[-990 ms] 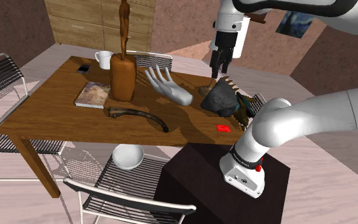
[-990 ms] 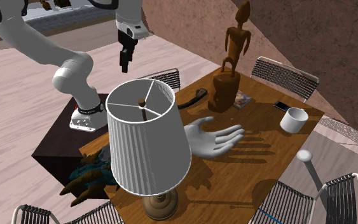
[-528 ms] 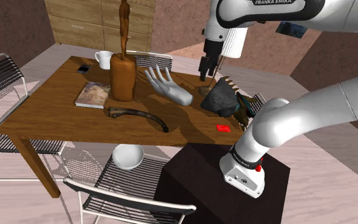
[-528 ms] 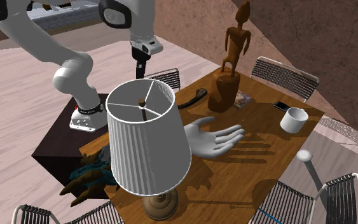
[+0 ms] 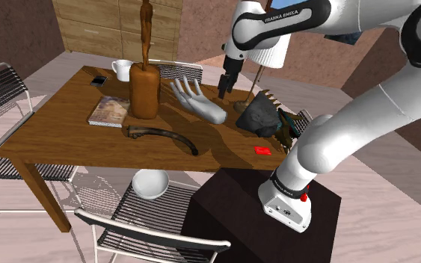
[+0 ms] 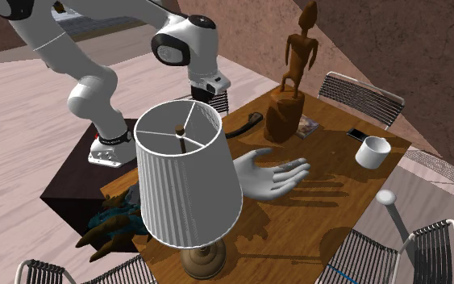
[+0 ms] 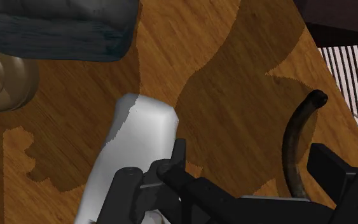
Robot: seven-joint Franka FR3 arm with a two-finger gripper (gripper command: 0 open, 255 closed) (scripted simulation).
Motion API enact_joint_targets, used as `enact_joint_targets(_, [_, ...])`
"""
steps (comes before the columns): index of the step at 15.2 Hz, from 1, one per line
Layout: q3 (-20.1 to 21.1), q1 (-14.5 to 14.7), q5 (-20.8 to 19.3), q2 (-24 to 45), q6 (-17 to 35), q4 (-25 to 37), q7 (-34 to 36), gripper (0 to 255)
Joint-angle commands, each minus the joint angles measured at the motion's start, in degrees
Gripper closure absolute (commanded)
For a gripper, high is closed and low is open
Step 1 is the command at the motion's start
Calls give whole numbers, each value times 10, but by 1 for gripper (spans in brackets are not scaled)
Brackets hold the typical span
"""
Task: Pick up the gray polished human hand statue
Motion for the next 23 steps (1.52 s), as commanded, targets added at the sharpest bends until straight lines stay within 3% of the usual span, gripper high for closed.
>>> enact_joint_targets(1, [-10, 6, 11, 39, 42, 12, -25, 0])
enact_joint_targets(10, [-35, 25, 112, 231, 176, 113, -168, 0])
enact_joint_targets(17, [-11, 5, 209, 374, 224, 234, -278, 0])
enact_joint_targets(23, [-1, -1, 230, 405, 260, 227, -296, 0])
